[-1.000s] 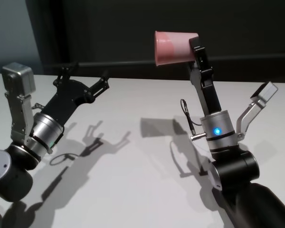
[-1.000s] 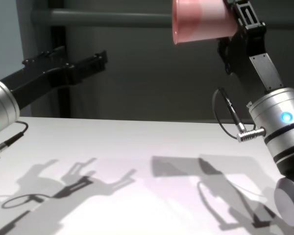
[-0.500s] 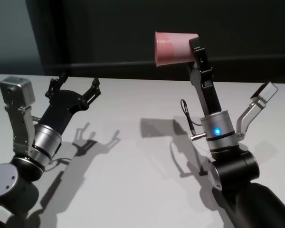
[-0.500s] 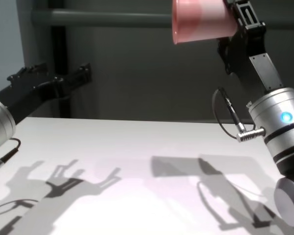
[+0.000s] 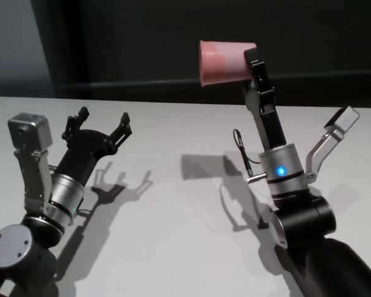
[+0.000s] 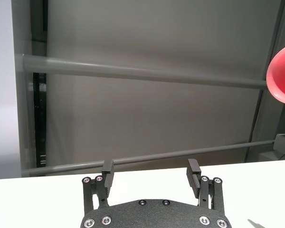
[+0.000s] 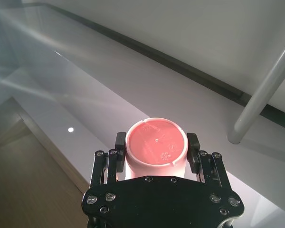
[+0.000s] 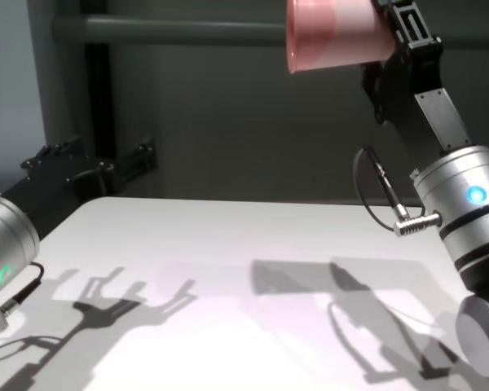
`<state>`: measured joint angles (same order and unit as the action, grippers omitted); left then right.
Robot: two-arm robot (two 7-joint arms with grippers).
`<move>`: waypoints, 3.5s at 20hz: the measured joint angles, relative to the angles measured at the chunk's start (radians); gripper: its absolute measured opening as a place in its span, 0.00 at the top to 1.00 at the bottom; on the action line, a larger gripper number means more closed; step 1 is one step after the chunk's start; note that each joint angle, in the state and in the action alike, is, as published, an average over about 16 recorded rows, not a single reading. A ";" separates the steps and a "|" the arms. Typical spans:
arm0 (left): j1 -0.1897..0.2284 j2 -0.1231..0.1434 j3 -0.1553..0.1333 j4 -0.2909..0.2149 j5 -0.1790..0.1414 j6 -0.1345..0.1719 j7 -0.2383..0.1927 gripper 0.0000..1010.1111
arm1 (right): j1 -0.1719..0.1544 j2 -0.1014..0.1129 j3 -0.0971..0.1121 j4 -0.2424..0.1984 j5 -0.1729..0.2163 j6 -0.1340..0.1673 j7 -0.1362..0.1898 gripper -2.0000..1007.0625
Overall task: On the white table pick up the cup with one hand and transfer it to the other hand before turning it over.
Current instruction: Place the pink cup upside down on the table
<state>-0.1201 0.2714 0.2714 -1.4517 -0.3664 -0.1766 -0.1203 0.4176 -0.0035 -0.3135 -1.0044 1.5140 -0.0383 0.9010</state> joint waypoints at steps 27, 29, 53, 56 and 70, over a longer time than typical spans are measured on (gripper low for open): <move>0.059 -0.081 -0.065 0.036 -0.038 -0.088 -0.032 0.01 | 0.000 0.000 0.000 0.000 0.000 0.000 0.000 0.27; 0.059 -0.081 -0.065 0.036 -0.038 -0.087 -0.032 0.01 | 0.000 0.000 0.000 0.000 0.000 0.000 0.000 0.27; 0.057 -0.077 -0.063 0.035 -0.038 -0.085 -0.029 0.01 | -0.051 0.216 -0.098 -0.284 -0.381 -0.150 -0.394 0.27; 0.056 -0.077 -0.062 0.035 -0.038 -0.085 -0.029 0.01 | -0.051 0.238 -0.127 -0.310 -0.476 -0.157 -0.465 0.27; 0.056 -0.076 -0.062 0.034 -0.037 -0.085 -0.029 0.01 | 0.004 0.270 -0.250 -0.353 -0.814 -0.105 -0.657 0.27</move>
<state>-0.0638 0.1951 0.2093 -1.4173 -0.4033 -0.2620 -0.1496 0.4214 0.2669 -0.5637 -1.3572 0.6997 -0.1431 0.2444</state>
